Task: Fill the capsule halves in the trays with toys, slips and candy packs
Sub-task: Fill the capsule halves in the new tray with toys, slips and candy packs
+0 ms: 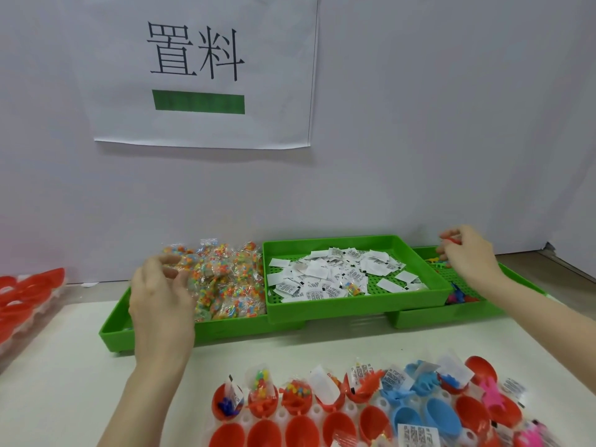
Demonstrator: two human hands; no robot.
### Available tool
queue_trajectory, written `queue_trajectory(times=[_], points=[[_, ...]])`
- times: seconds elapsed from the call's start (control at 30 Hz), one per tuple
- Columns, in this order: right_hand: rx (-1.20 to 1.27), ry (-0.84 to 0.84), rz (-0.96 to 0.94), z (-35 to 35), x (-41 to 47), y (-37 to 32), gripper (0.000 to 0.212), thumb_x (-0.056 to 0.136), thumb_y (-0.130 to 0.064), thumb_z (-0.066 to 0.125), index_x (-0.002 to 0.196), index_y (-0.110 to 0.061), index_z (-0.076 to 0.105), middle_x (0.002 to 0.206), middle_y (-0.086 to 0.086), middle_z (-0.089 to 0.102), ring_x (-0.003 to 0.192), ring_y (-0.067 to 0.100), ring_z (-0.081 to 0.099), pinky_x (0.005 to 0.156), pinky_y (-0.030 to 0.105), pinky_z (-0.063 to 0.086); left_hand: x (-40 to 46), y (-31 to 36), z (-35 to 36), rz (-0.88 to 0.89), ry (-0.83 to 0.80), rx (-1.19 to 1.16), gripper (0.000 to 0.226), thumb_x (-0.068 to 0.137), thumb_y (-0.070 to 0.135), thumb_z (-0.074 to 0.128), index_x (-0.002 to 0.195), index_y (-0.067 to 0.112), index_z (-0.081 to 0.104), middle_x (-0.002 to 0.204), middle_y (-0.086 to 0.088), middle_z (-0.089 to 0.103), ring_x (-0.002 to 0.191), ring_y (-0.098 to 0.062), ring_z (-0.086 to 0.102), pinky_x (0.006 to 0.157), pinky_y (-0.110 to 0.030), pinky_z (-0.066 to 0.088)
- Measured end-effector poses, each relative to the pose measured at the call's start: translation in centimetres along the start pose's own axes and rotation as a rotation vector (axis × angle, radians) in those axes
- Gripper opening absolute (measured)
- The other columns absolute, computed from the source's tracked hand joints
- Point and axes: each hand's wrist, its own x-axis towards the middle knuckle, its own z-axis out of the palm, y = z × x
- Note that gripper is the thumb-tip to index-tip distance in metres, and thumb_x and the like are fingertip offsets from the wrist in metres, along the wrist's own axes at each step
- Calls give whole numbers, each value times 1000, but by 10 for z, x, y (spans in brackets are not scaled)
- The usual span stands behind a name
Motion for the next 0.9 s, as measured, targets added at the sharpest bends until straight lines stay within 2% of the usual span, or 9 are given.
queue_trajectory(times=[0.07,0.13,0.23,0.33,0.4,0.5,0.6,0.77,0.9], points=[[33,-101,-100,6,-7,-19,26,89,3,36,94,-3,61,76,6,57,70,21,52,68,30,44,-1,0,0,18,-39,-22,13,91,3,49,100,2,59,98,-18,57,83,-34,58,80,-44,42],[-115,-249,-245,13,-20,-40,31,90,-3,36,82,-11,65,73,-6,50,69,10,48,63,24,35,-3,1,0,44,-65,-32,16,91,1,48,99,0,61,97,-17,59,81,-38,60,78,-49,46],[-552,-474,-393,28,-30,-54,28,90,-40,47,105,-22,62,102,1,48,89,16,47,76,29,37,-4,3,-1,60,-72,-28,19,91,0,47,100,-1,63,93,-17,61,81,-37,60,77,-49,47],[-516,-599,-354,39,-36,-57,51,79,-57,58,95,-9,65,72,4,49,63,12,40,64,30,33,-3,4,-1,66,-69,-25,18,91,0,47,99,-1,64,89,-13,60,79,-37,60,76,-49,48],[-328,-561,-322,42,-39,-58,43,80,-47,65,86,-4,68,54,0,50,50,9,30,53,26,23,-3,5,-1,64,-73,-33,18,91,0,47,98,0,64,89,-9,57,79,-37,60,75,-49,48],[-302,-438,-341,43,-39,-54,15,79,-36,69,81,-22,74,32,-15,40,45,2,29,46,22,21,-4,6,0,61,-79,-40,16,91,1,48,97,1,63,91,-10,57,80,-37,60,77,-50,48],[-250,-428,-276,44,-37,-55,5,76,-23,71,73,-19,73,30,-20,42,38,4,36,44,19,24,-5,8,0,57,-82,-45,16,91,2,49,98,1,63,91,-8,56,81,-37,60,78,-50,48],[-138,-433,-237,38,-33,-56,13,83,-25,64,73,-16,63,49,-10,40,45,5,36,47,19,27,-5,9,-1,57,-81,-45,16,92,3,48,98,2,63,91,-6,56,80,-36,60,76,-49,49],[-417,-280,-404,32,-33,-56,15,92,-28,48,80,-22,54,74,-9,45,74,16,47,67,27,28,-5,10,0,53,-80,-66,16,92,3,49,98,2,64,88,-7,58,76,-34,60,74,-47,49]])
